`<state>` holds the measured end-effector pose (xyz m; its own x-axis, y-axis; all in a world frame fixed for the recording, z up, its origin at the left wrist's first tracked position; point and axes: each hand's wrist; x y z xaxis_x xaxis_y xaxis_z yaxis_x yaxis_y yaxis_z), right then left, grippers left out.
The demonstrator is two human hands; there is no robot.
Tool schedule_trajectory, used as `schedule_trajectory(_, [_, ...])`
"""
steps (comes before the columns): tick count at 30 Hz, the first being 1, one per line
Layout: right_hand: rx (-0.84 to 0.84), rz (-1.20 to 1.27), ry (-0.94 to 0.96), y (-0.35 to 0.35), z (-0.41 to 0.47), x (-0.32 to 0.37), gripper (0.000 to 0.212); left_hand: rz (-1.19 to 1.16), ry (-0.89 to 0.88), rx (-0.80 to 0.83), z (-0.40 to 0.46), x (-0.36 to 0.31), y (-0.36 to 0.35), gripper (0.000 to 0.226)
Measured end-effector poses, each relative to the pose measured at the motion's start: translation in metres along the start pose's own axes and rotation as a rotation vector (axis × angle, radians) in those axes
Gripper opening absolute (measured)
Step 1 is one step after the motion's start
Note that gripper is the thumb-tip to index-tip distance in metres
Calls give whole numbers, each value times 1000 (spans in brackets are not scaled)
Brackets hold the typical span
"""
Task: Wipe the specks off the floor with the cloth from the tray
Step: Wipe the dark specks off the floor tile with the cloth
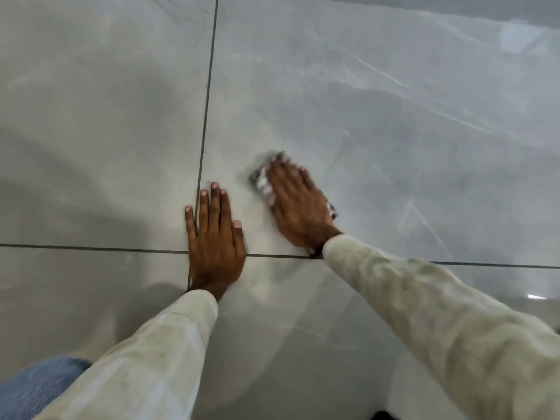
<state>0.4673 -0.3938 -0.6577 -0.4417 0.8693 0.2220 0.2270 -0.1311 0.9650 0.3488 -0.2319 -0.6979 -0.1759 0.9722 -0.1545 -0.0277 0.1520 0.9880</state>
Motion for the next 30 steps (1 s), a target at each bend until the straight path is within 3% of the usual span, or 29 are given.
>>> schedule_trajectory(2, [63, -52, 189, -4, -33, -14, 60, 12, -11, -5, 0, 1, -1, 69])
schedule_trajectory(4, [98, -66, 210, 1, -45, -43, 61, -1, -9, -17, 0, 2, -3, 68])
schedule_trajectory(10, [44, 1, -121, 13, 1, -62, 59, 10, -12, -22, 0, 4, -5, 68])
schedule_trajectory(14, [-79, 62, -472, -5, -66, -40, 61, 7, -8, -30, 0, 2, -6, 69])
schedule_trajectory(16, [-87, 82, -452, -21, -76, 1, 64, -2, -14, -28, 0, 1, -5, 68])
schedule_trajectory(18, [-83, 115, -310, -24, -49, 27, 63, -8, -18, -25, -2, 2, -3, 67])
schedule_trajectory(21, [10, 78, -137, -8, 14, 8, 59, 3, -21, -21, 0, 2, -3, 68])
schedule_trajectory(25, [21, 189, -345, 10, 6, -31, 59, 11, -13, -6, -1, 2, -1, 68])
schedule_trajectory(30, [-69, 421, -383, 15, -46, -7, 17, -2, 3, 60, -1, -5, 14, 69])
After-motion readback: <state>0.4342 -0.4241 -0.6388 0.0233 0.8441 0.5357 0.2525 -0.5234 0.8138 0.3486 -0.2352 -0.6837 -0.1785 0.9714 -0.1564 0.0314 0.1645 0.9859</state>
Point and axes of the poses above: each hand's wrist, its own z-axis towards the middle knuckle, its own y-axis out of the back of the hand, x = y × z, and after that the axes turned 8 degrees about -y, right-handed
